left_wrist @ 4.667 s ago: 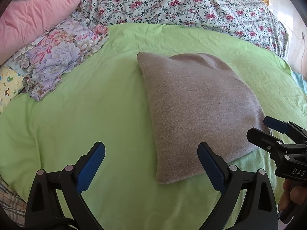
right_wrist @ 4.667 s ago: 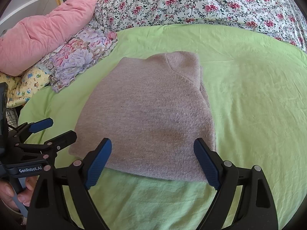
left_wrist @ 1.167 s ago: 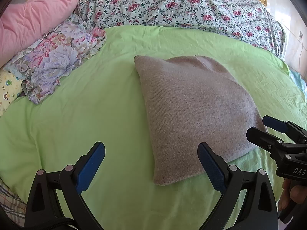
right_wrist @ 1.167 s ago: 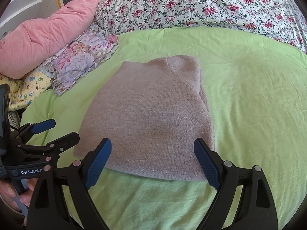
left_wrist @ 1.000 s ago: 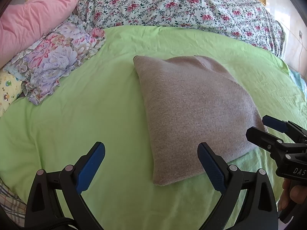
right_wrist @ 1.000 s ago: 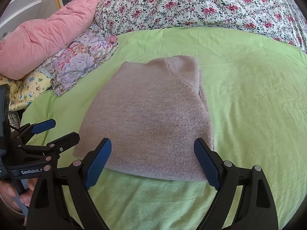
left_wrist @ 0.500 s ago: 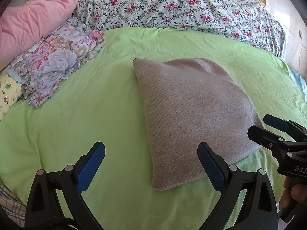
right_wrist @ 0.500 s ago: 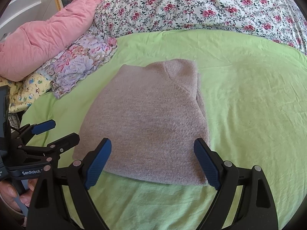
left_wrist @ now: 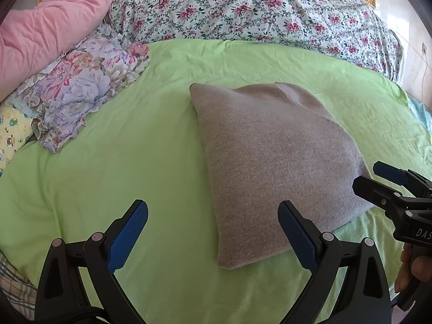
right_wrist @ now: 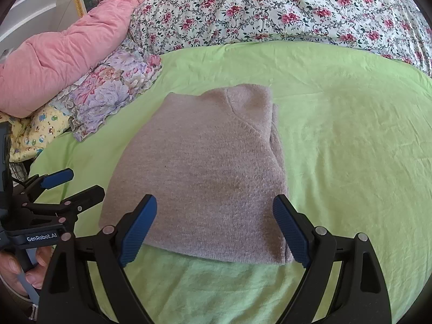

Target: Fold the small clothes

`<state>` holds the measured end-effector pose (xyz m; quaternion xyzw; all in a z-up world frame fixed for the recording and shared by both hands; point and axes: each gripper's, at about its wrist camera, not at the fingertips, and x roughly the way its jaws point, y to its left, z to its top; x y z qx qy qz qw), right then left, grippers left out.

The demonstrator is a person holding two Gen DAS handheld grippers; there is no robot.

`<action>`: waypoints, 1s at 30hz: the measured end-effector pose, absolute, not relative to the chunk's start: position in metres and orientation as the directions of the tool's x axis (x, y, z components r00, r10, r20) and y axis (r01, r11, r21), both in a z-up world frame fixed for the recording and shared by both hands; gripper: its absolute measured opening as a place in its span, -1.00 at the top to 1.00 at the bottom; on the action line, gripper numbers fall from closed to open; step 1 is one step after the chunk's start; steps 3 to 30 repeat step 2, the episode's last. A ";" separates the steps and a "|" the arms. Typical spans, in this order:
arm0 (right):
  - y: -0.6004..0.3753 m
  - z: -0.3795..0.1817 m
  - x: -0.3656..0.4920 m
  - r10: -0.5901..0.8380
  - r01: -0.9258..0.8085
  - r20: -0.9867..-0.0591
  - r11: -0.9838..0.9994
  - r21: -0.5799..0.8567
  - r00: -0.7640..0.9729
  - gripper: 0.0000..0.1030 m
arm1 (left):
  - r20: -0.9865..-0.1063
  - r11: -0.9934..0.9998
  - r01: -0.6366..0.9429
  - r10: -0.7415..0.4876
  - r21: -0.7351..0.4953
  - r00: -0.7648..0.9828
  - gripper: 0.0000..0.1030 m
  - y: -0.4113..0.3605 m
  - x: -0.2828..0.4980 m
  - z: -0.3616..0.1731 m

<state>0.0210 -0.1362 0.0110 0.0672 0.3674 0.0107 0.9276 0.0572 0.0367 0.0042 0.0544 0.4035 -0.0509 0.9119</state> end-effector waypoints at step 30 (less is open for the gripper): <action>-0.137 0.009 0.021 0.068 0.034 -0.682 0.990 0.135 0.728 -0.71 | -0.745 0.989 0.140 -0.051 0.057 0.666 -0.89 0.036 0.057 0.003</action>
